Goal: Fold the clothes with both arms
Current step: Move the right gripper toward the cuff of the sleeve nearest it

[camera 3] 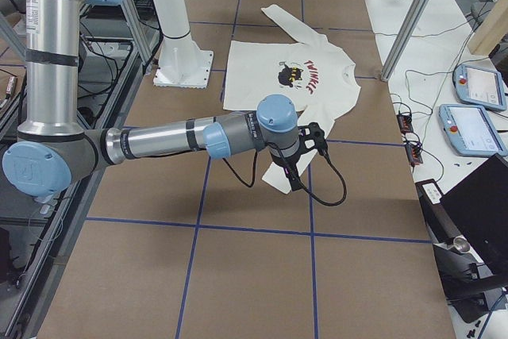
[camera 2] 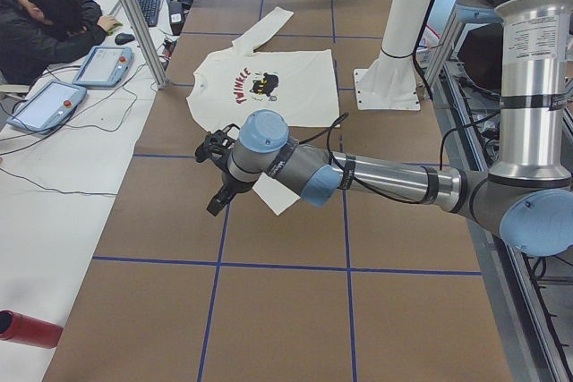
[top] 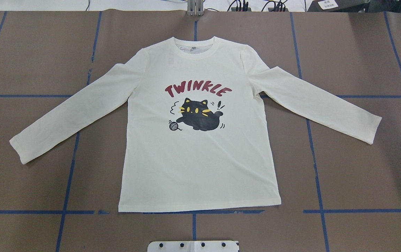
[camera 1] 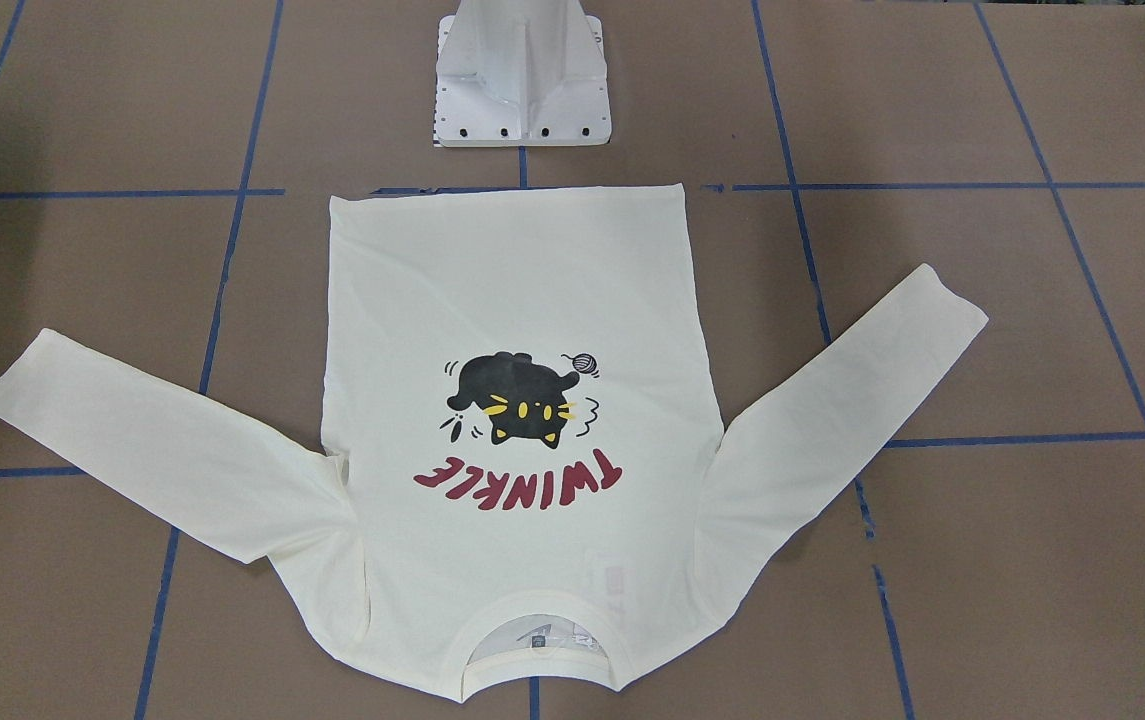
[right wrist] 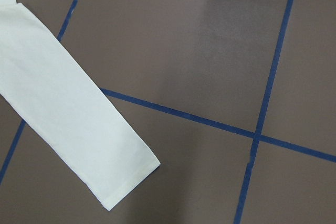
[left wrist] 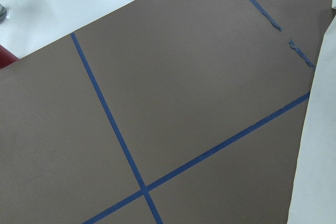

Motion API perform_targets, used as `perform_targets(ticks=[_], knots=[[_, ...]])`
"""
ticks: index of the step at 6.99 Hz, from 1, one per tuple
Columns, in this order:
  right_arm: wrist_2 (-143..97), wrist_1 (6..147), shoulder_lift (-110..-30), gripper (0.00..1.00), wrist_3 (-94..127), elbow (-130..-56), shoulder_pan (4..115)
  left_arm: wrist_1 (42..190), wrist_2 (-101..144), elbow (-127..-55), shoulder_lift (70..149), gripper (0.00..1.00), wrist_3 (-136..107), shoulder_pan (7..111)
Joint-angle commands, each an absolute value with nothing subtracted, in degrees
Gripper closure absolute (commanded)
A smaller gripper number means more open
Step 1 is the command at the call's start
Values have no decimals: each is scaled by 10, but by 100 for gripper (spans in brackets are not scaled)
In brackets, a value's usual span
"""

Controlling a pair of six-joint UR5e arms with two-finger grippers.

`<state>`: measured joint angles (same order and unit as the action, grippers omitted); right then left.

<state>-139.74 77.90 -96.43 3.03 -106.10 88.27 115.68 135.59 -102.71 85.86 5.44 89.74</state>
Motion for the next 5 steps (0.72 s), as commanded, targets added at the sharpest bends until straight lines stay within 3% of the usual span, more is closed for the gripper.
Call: perform_targets(ticks=[1, 5], knots=[[-1396, 611, -1003, 1, 215, -1036, 848, 1159, 1356, -1032, 855, 0, 55, 897], [-1174, 315, -1014, 22, 484, -911, 638, 1159, 1357, -1033, 849, 0, 58, 898]])
